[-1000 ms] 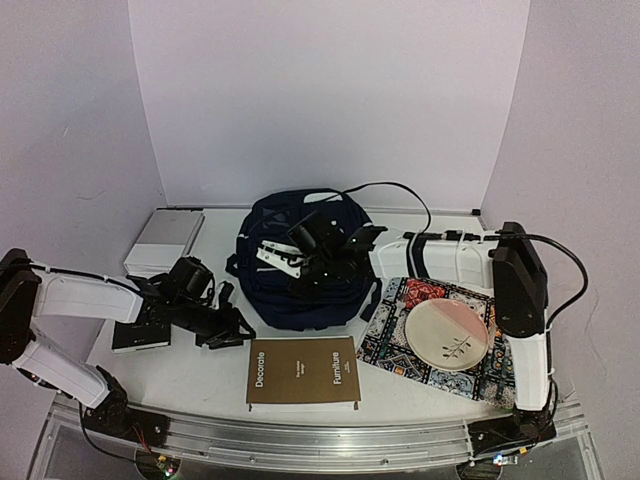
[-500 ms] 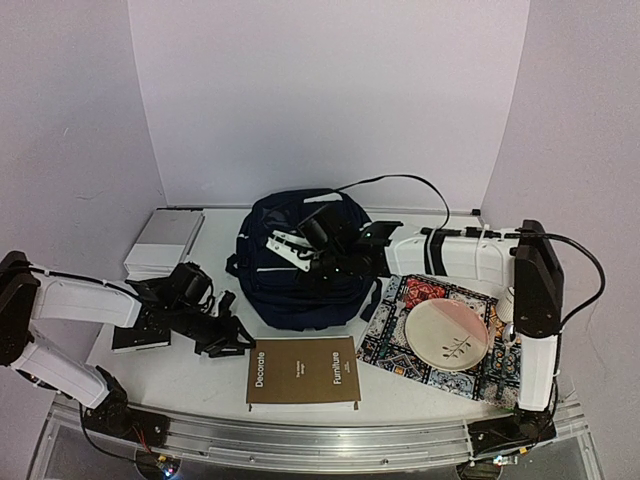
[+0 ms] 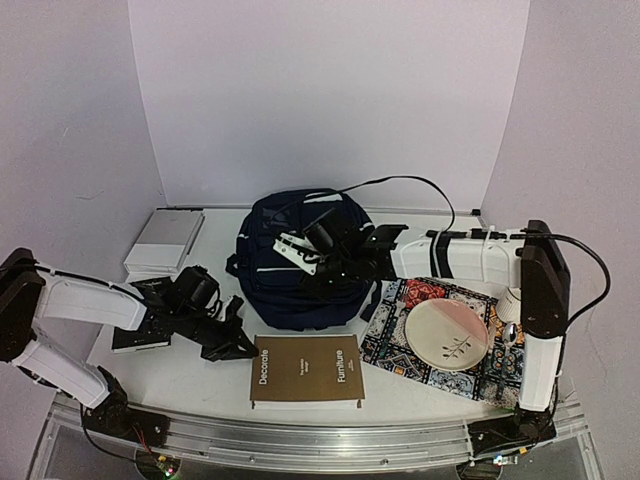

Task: Pack the student bag
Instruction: Pick up the book at the center of the board.

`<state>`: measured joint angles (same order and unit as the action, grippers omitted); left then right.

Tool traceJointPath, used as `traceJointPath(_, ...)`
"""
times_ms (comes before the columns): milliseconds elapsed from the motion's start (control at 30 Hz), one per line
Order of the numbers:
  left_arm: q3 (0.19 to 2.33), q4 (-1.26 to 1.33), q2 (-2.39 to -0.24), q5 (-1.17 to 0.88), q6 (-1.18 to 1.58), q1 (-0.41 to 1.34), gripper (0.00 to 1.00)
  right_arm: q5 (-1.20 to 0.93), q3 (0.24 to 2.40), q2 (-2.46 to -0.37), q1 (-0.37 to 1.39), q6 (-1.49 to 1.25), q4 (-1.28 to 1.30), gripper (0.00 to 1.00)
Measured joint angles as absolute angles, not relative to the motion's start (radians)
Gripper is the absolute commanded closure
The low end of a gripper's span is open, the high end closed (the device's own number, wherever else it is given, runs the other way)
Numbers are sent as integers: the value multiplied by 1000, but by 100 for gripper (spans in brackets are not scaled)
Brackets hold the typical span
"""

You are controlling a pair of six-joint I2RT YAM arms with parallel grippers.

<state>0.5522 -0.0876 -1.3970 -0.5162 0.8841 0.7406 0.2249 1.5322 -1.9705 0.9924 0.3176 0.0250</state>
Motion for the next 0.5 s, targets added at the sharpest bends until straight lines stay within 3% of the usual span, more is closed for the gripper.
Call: traceJointPath(500, 673, -354, -1149, -341, 800, 637, 100, 170, 1482, -1923, 992, 287, 17, 43)
